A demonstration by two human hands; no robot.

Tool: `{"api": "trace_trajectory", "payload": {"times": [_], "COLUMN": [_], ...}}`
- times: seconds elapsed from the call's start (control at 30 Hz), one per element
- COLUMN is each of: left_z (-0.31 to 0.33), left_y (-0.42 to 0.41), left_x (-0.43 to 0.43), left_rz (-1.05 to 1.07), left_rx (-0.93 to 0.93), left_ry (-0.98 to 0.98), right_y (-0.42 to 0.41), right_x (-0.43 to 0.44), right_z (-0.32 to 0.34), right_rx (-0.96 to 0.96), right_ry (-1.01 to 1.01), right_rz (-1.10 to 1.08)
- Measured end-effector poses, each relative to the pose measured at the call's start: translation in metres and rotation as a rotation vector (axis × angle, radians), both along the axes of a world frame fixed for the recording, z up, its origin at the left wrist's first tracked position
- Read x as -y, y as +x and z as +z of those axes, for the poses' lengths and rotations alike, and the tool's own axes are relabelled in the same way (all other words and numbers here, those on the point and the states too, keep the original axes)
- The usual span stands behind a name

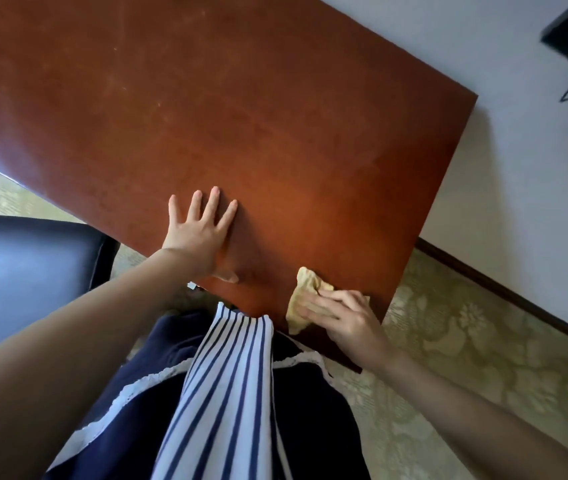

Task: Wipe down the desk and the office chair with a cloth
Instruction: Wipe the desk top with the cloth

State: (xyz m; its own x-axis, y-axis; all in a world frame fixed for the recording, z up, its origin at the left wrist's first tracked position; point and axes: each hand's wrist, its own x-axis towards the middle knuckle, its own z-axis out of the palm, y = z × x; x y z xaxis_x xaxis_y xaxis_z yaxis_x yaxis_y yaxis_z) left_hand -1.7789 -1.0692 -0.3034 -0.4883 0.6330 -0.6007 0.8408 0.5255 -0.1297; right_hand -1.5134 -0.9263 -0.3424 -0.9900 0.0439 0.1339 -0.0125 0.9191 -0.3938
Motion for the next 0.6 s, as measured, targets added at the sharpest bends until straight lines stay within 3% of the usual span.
{"api": "trace_trajectory", "payload": {"times": [0.17, 0.27, 0.43, 0.6], "left_z": [0.001, 0.002, 0.003, 0.002], "left_y": [0.005, 0.011, 0.009, -0.003], "left_x": [0.005, 0.014, 0.045, 0.084], "left_rz": [0.103, 0.100, 0.145, 0.209], "left_rx": [0.119, 0.119, 0.124, 0.101], "left_ry": [0.133, 0.169, 0.190, 0.233], "right_y": [0.028, 0.012, -0.046, -0.119], "right_x": [-0.037, -0.070, -0.118, -0.128], "right_z": [0.013, 0.018, 0.022, 0.021], "right_rx": [0.108, 0.107, 0.161, 0.250], "right_ry": [0.119, 0.208, 0.255, 0.209], "right_rz": [0.257, 0.297, 0.070, -0.367]}}
